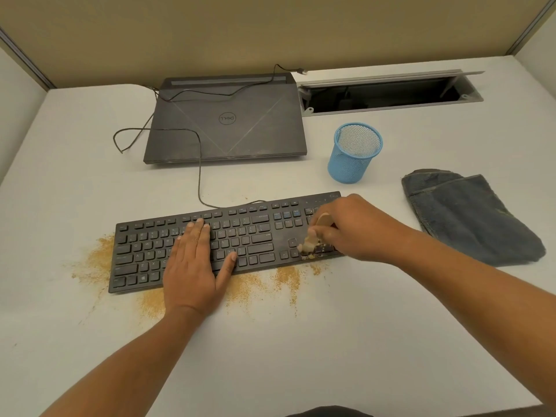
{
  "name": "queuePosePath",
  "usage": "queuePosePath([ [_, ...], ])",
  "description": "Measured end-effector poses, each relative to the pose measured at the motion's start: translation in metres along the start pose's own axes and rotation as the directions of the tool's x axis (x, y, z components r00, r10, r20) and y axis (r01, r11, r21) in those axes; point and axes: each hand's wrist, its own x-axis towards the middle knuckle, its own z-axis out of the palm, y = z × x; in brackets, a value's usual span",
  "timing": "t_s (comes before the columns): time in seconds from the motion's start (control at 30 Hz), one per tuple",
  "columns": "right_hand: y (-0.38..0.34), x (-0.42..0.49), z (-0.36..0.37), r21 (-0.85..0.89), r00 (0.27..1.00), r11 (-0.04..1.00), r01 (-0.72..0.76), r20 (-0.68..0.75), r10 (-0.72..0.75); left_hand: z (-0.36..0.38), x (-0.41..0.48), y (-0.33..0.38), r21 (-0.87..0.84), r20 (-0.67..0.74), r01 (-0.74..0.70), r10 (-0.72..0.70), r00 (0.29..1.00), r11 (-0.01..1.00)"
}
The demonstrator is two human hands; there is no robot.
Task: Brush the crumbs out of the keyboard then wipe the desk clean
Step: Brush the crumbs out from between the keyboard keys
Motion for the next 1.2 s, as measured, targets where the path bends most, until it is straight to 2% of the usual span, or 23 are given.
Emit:
queuePosePath([
  [0.07, 0.004, -0.006, 0.0, 0.004, 1.0, 1.0, -0.002, 0.02, 0.002, 0.0, -0.001, 0.0, -0.006, -0.003, 0.0, 0.0, 1.0, 1.0],
  [0.17, 0.012, -0.01, 0.002, 0.066, 0.998, 0.998, -0.024, -0.062, 0.028, 0.001, 0.0, -0.001, -0.007, 0.001, -0.002, 0.002, 1.0, 1.0],
  [0.3, 0.014, -0.011, 0.007, 0.022, 1.0, 1.0, -0.014, 0.015, 0.014, 0.001, 0.0, -0.001, 0.001, 0.001, -0.002, 0.002, 1.0, 1.0],
  [0.43, 0.014, -0.011, 0.003, 0.069, 0.99, 0.998, -0.008, -0.141, 0.017, 0.001, 0.0, 0.0, -0.007, -0.005, 0.0, 0.0, 1.0, 1.0],
  [0.57, 0.01, -0.013, 0.006, 0.025, 0.999, 0.999, -0.028, -0.036, 0.028, 0.0, 0.0, 0.0, -0.002, -0.01, -0.006, 0.006, 1.0, 1.0],
  [0.7, 0.015, -0.014, -0.004, 0.017, 0.991, 0.999, -0.04, -0.124, 0.041, 0.001, 0.0, -0.001, -0.004, -0.009, -0.006, 0.006, 1.0, 1.0],
  [0.83, 0.016, -0.015, -0.009, -0.044, 0.999, 0.998, -0.048, -0.022, 0.047, 0.001, 0.0, 0.0, -0.009, -0.011, -0.003, 0.003, 1.0, 1.0],
  [0.97, 0.016, -0.014, -0.013, -0.002, 0.995, 0.999, -0.044, -0.084, 0.044, 0.001, 0.0, 0.0, -0.008, -0.011, -0.003, 0.003, 1.0, 1.0],
  [1.1, 0.019, -0.015, -0.01, -0.058, 0.997, 0.996, -0.075, -0.03, 0.073, 0.001, 0.0, 0.0, -0.006, -0.017, -0.005, 0.005, 1.0, 1.0],
  [1.2, 0.016, -0.017, -0.013, -0.062, 0.996, 0.996, -0.06, -0.064, 0.056, 0.001, 0.0, 0.0, 0.004, -0.017, -0.004, 0.004, 1.0, 1.0],
])
